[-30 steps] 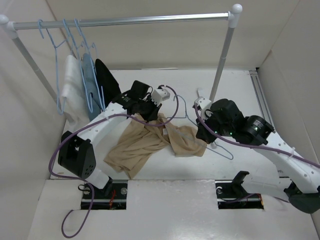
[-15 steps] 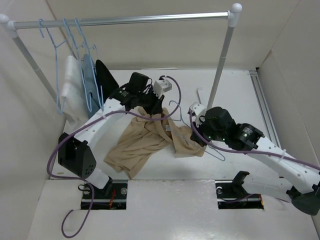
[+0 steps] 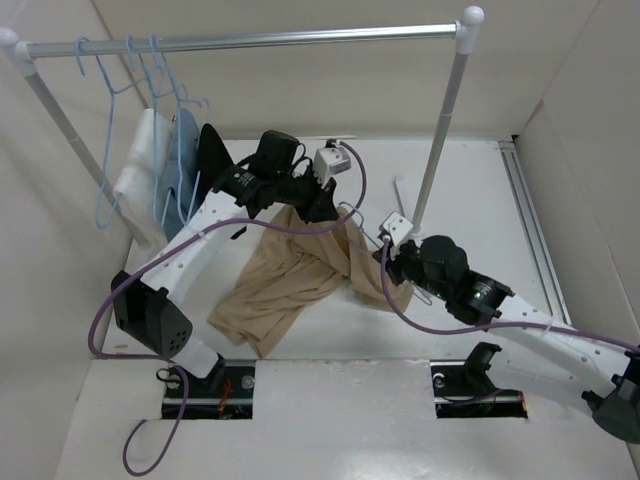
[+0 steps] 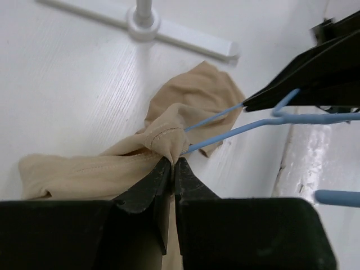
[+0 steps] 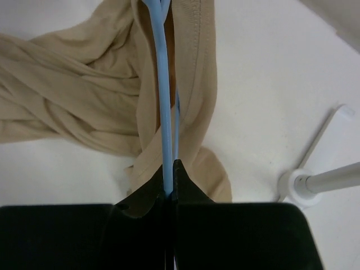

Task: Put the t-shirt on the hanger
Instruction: Place tshirt on hanger

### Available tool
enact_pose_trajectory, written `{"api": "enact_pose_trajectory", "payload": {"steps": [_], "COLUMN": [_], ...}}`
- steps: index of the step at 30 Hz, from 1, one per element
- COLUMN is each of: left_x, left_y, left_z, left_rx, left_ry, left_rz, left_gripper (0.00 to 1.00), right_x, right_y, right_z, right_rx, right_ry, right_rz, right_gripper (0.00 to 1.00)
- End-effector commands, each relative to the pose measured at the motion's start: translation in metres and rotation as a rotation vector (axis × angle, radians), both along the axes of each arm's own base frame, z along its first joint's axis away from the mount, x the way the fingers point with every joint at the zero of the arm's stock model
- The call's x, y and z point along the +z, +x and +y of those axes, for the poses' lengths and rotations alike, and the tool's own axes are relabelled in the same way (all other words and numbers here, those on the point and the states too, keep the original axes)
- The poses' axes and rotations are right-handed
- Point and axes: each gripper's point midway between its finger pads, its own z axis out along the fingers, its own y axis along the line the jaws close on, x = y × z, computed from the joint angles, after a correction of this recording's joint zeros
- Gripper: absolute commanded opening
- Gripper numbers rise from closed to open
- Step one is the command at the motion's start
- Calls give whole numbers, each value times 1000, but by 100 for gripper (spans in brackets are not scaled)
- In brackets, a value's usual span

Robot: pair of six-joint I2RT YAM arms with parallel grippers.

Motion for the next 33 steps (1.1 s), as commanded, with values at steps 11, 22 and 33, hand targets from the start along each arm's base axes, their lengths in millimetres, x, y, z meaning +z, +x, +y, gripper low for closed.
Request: {"api": "enact_pose_trajectory", "payload": {"steps": [11, 22, 33], "left_x": [28, 74, 96], "left_y": [-33, 2, 23], "left_z": [-3, 31, 45], "left_rx": [-135, -116, -89], "left_ry": [26, 174, 258], "left_rz": [-180, -637, -1002], "left_gripper": [30, 53, 75], "right_x": [54, 19, 3], "right_y": [27, 12, 10], "right_z": [-6, -3, -3], "right_rx": [-94, 8, 19], "right_ry": [335, 358, 319], "right_rz": [-441, -463, -423], "right_gripper": [0, 0, 0]}}
